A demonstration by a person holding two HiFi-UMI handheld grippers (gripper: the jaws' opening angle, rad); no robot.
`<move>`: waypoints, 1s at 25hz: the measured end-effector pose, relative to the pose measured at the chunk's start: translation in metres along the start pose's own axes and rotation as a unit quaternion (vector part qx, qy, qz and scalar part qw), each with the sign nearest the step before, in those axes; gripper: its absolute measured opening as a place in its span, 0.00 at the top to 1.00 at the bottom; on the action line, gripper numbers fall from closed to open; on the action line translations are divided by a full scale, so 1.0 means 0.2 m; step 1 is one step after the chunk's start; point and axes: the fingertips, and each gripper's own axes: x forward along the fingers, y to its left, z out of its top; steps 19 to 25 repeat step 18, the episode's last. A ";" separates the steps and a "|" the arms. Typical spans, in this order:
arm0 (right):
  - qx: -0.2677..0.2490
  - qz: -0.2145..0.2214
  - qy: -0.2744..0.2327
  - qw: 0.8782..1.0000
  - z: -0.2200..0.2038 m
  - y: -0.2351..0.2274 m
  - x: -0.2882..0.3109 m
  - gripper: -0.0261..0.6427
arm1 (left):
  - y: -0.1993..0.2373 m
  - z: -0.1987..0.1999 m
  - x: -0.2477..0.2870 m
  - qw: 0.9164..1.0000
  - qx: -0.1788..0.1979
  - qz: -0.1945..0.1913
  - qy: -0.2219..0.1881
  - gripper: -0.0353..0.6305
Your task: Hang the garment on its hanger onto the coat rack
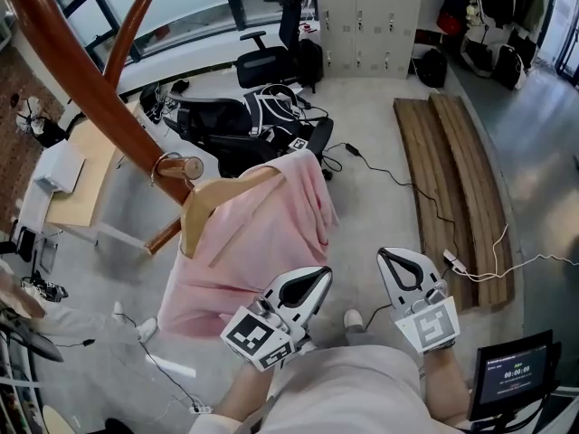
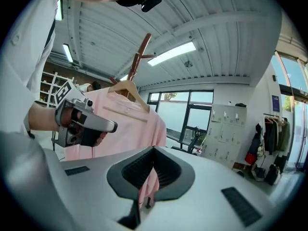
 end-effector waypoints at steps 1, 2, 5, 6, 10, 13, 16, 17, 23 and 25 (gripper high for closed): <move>-0.001 0.000 0.001 1.000 0.00 0.00 0.00 0.95 | 0.00 0.00 0.00 1.000 0.005 0.001 0.003 0.94; 0.000 0.001 0.002 1.000 0.00 0.01 0.00 0.95 | -0.01 0.00 0.00 1.000 0.010 0.003 0.006 0.94; 0.006 0.002 0.000 1.000 0.00 0.01 0.00 0.95 | -0.01 -0.01 0.00 1.000 0.020 0.008 0.009 0.94; 0.007 0.002 -0.001 1.000 0.00 0.01 0.00 0.95 | -0.01 -0.01 0.00 1.000 0.021 0.010 0.009 0.94; 0.007 0.007 0.000 1.000 0.00 0.04 0.02 0.95 | 0.01 -0.03 -0.01 1.000 0.024 0.016 0.012 0.94; 0.007 0.010 -0.003 1.000 0.01 0.04 0.04 0.95 | 0.01 -0.03 0.00 0.999 0.031 0.021 0.014 0.94; 0.010 0.013 -0.006 1.000 0.02 0.04 0.05 0.95 | 0.02 -0.02 0.01 0.999 0.031 0.025 0.016 0.94; 0.012 0.013 -0.007 1.000 0.02 0.04 0.06 0.95 | 0.02 -0.02 0.02 0.999 0.030 0.026 0.015 0.94; 0.014 0.013 -0.007 1.000 0.02 0.05 0.06 0.95 | 0.02 -0.02 0.02 0.999 0.029 0.027 0.015 0.94; 0.014 0.013 -0.007 1.000 0.02 0.05 0.06 0.95 | 0.02 -0.02 0.02 0.999 0.029 0.027 0.015 0.94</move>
